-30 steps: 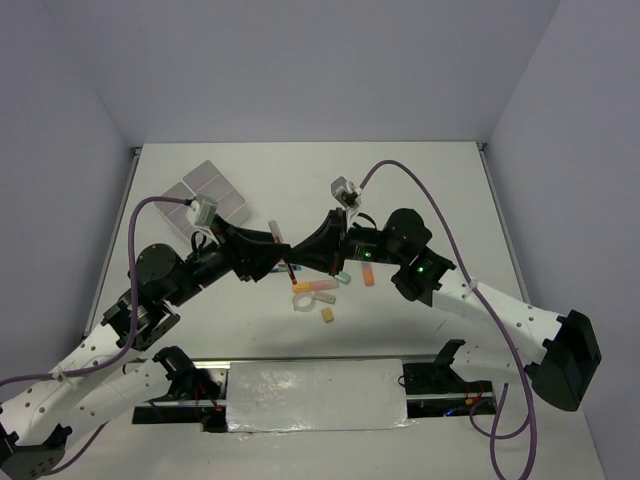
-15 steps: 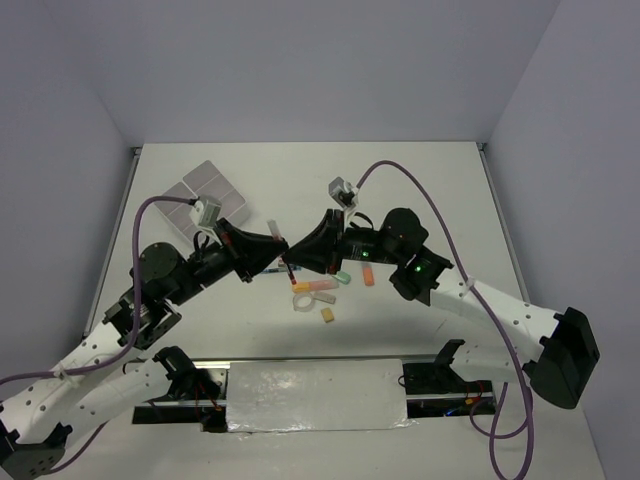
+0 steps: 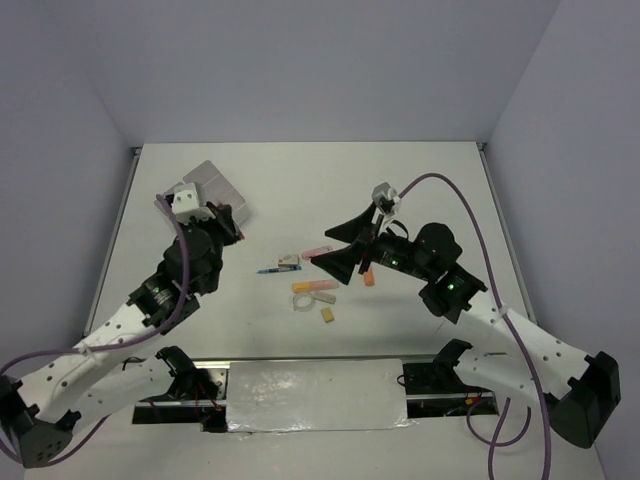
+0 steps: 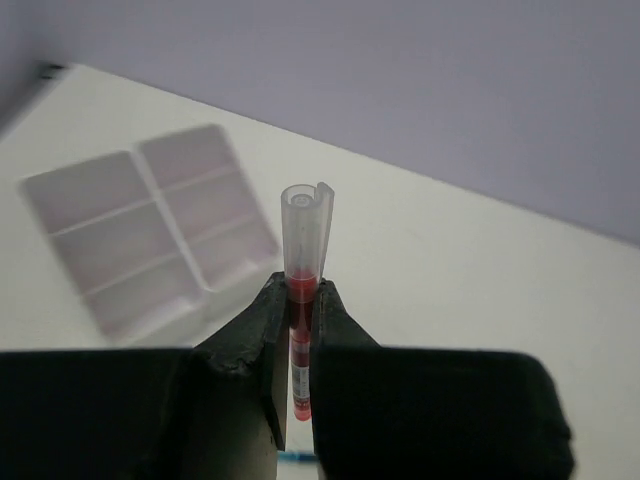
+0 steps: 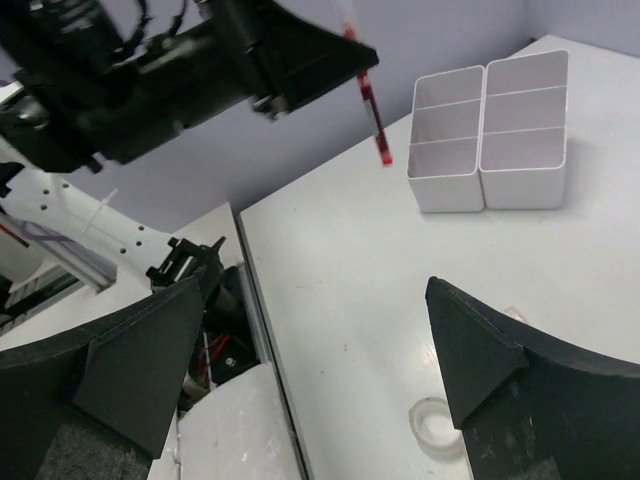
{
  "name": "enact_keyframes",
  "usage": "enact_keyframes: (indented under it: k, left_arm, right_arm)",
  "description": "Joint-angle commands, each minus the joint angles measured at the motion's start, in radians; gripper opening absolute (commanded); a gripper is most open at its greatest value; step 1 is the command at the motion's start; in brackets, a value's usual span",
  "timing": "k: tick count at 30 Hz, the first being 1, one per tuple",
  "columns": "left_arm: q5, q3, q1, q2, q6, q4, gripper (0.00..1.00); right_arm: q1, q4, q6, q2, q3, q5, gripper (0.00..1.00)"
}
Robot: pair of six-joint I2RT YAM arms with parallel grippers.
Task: Sort the stationery into containers
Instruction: Place the pen in the storage box.
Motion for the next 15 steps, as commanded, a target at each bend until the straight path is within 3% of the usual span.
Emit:
enact_keyframes:
  k: [1,3,5,7,9,11,15]
  left_arm:
    - [-0.524,-0.018,0.083,0.087,0.133,0.295,0.0]
    - [-0.49,-0.026,0.251,0.153,0.126,0.38,0.0]
    - [-0.445,0.017,0.398,0.242,0.042,0.344,0.0]
    - [-0.451,0.065,0.473,0.32,0.031,0.38,0.0]
    - [-0.411,0.071,0.5,0.369,0.178,0.529,0.0]
    - [-0.367,0.099,0.537,0.447,0.233,0.604,0.0]
    - [-0.288,0.14,0.599,0.534,0.235,0.614,0.0]
  right_arm:
    - [-0.006,-0.045,-0.055,-0.067,-0.023,0.06,1.0]
    - [-0.004,-0.045,-0.056,-0.09,-0.044,0.046,1.0]
    - [-0.006,-0.037,-0.048,-0.102,-0.061,0.015,1.0]
    - [-0.006,-0.005,-0.04,-0.118,-0.102,0.002,1.0]
    - [-0.006,0.007,-0.037,-0.121,-0.116,-0.011,1.0]
    - [-0.007,0.01,-0.04,-0.121,-0.123,-0.027,1.0]
    - [-0.007,0.029,-0.045,-0.119,-0.132,-0.052,1.0]
